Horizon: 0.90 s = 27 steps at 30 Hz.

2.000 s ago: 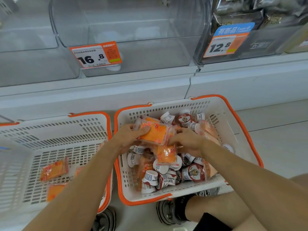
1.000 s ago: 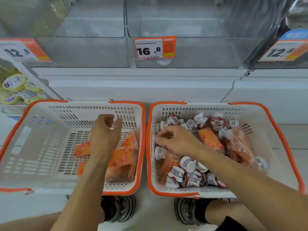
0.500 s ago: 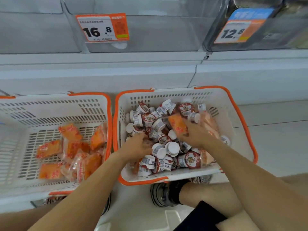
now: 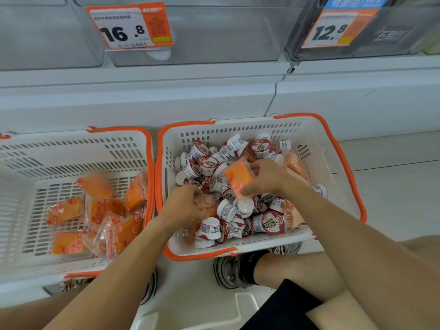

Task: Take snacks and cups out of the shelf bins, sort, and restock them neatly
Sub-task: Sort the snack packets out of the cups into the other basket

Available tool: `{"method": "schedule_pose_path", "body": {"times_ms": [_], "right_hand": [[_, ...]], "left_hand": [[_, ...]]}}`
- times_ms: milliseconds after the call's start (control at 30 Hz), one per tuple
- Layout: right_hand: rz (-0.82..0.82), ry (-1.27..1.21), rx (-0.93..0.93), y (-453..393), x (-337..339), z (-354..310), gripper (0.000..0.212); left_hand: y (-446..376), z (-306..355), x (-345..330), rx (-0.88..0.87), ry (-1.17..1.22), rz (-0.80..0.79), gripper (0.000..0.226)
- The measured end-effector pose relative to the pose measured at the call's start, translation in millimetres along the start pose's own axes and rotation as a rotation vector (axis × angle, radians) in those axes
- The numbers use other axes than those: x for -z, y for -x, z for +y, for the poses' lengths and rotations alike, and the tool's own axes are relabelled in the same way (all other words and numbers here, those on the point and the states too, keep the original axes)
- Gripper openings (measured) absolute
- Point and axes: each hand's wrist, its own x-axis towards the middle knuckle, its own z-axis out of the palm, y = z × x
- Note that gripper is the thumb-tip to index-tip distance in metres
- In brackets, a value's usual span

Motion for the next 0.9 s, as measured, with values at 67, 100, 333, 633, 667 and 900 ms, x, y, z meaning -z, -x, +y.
{"method": "schedule_pose_path", "body": {"times_ms": [67,100,333,633,667,900], "right_hand": [[-0.086,-0.024,-0.031,6.5,5.3,-2.8,0.067],[-0.128,-0.044,-0.034,10.7,8.3,-4.4,0.069],[-0.206,-0.349,-0.008,29.2,19.6,-21.7,0.075],[-0.283,-0.216,0.076,16.2,-33.7,-36.4,0.047],[-0.284,-0.214,0.069,14.1,-42.5,-32.2,0.043],[-0.496,-0.579,-0.027,4.3,-53.0,-29.4,0.045]], "left_hand": [[3.3,5.0,7.0,-0.025,-0.008,0.037,0.051],[4.7,7.8,12.7,-0.032,-0.007,0.049,0.049],[22.0,22.6,75.4,-0.048,0.164,0.239,0.027],[22.0,-11.6,75.2,-0.035,0.044,0.104,0.037],[22.6,-11.1,67.5,-0.036,0.019,0.104,0.04],[27.0,-4.3,53.0,-0.071,-0.077,0.209,0.043]]}}
